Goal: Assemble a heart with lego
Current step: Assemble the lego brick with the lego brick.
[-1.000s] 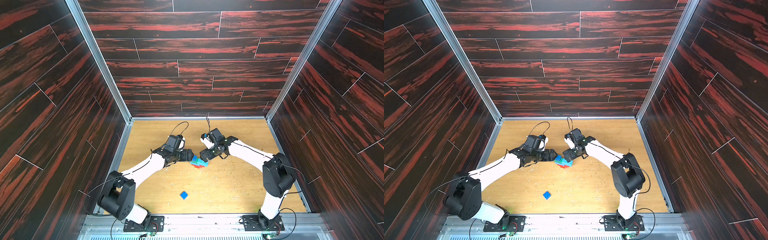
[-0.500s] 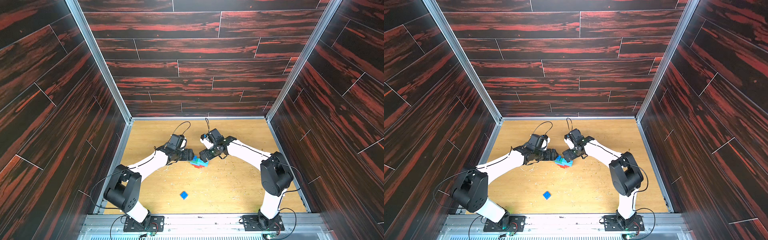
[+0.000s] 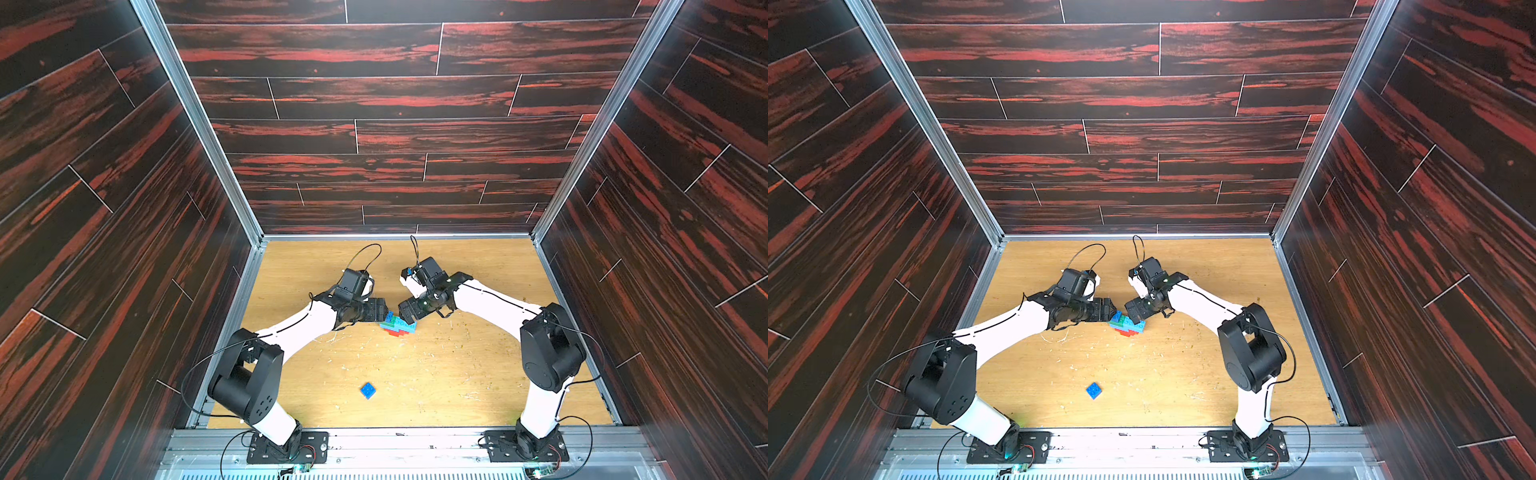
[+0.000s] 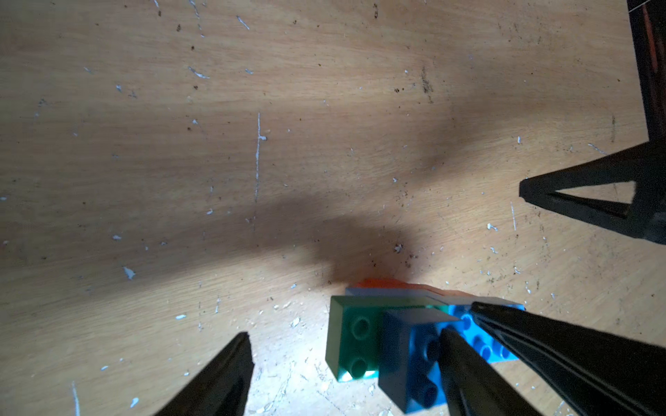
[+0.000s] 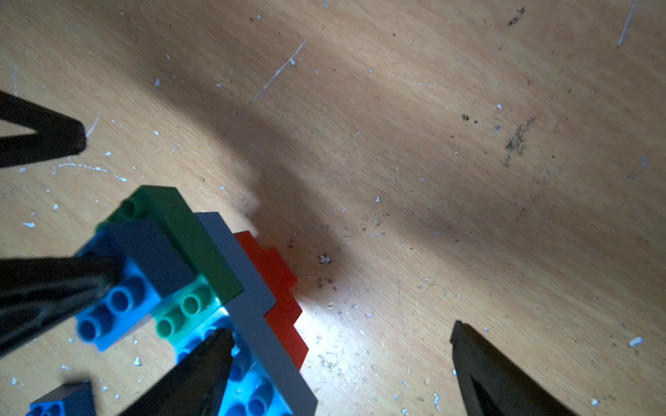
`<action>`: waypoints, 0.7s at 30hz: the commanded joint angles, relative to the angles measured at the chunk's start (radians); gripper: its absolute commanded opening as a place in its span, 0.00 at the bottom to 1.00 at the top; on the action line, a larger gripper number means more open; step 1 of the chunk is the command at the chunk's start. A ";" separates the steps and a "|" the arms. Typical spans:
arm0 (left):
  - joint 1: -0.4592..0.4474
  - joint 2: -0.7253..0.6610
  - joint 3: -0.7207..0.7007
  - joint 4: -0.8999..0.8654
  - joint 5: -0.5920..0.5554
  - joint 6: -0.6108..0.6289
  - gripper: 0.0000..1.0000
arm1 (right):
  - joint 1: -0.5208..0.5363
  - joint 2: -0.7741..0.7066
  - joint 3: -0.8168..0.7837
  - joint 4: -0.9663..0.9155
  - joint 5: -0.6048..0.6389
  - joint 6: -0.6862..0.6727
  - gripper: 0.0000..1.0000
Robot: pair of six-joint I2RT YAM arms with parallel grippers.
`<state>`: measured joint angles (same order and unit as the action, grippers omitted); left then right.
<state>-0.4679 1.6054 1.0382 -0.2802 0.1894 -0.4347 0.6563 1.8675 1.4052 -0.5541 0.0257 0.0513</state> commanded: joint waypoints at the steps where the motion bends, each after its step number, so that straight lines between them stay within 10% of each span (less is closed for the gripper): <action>1: -0.002 0.002 -0.013 -0.106 -0.059 0.004 0.84 | -0.001 0.030 -0.009 -0.019 0.015 0.002 0.98; 21: -0.031 -0.016 -0.047 -0.157 -0.058 -0.015 0.83 | -0.001 -0.010 -0.086 0.001 0.052 -0.001 0.98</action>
<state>-0.4934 1.5711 1.0161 -0.3103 0.1513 -0.4606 0.6567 1.8545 1.3533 -0.4778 0.0380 0.0559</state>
